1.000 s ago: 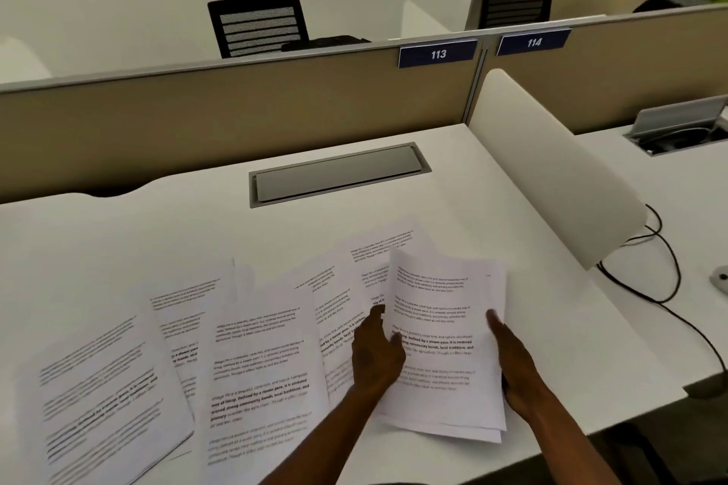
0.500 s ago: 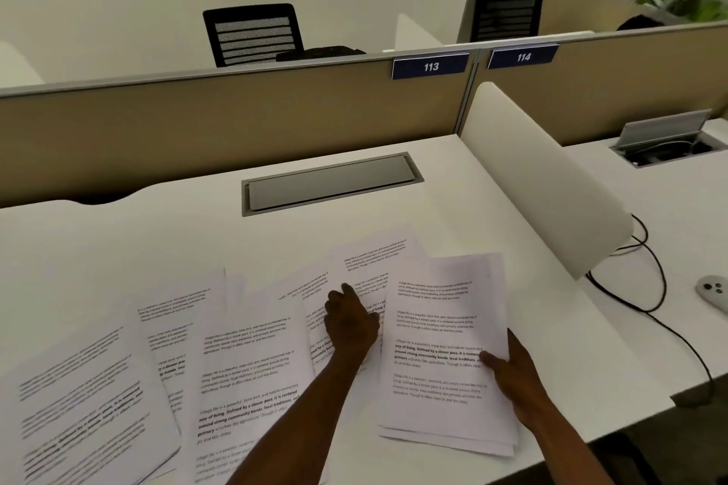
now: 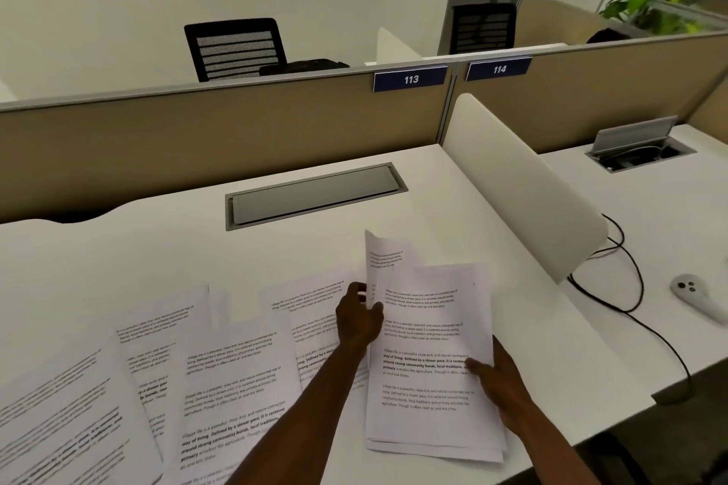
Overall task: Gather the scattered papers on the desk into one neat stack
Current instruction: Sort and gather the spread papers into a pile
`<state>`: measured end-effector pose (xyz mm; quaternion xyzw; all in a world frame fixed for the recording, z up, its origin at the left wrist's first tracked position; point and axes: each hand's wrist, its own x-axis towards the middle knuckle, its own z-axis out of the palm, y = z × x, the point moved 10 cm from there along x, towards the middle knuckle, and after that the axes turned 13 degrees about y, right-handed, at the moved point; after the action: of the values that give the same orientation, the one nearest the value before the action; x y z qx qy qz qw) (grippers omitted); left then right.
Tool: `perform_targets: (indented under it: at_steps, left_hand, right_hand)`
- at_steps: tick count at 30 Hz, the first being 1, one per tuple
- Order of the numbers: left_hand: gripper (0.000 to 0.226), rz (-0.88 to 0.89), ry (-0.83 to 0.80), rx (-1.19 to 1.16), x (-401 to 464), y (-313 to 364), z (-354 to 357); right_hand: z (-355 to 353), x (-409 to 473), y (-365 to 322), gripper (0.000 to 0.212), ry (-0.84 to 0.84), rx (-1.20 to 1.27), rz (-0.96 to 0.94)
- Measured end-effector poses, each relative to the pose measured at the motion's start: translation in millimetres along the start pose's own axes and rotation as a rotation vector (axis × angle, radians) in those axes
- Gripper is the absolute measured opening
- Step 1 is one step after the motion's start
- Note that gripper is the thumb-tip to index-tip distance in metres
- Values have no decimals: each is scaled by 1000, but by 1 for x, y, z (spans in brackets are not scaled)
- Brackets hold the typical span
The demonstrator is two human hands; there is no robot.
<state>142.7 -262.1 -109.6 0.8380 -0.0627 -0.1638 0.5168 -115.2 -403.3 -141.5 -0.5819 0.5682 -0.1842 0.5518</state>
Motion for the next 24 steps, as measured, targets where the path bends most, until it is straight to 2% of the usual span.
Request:
perform_targets:
  at_steps: [4, 12, 14, 18, 21, 24]
  left_hand:
    - [40, 115, 22, 80, -6, 7, -5]
    - [44, 446, 320, 51, -10, 105, -111]
    - [43, 437, 284, -107, -6, 123, -128]
    - [43, 263, 81, -379, 12, 113, -113]
    - [44, 222, -62, -263, -1, 89, -73]
    - [47, 206, -114, -69, -29, 47, -35]
  right_hand:
    - [-2, 1, 2, 59, -2, 53, 35]
    - [-32, 10, -8, 58, 92, 242, 106]
    - [-29, 12, -10, 59, 74, 258, 115]
    - [-13, 12, -17, 56, 3, 298, 111]
    - [3, 3, -30, 49, -81, 285, 55]
    - [8, 3, -28, 48, -72, 211, 50]
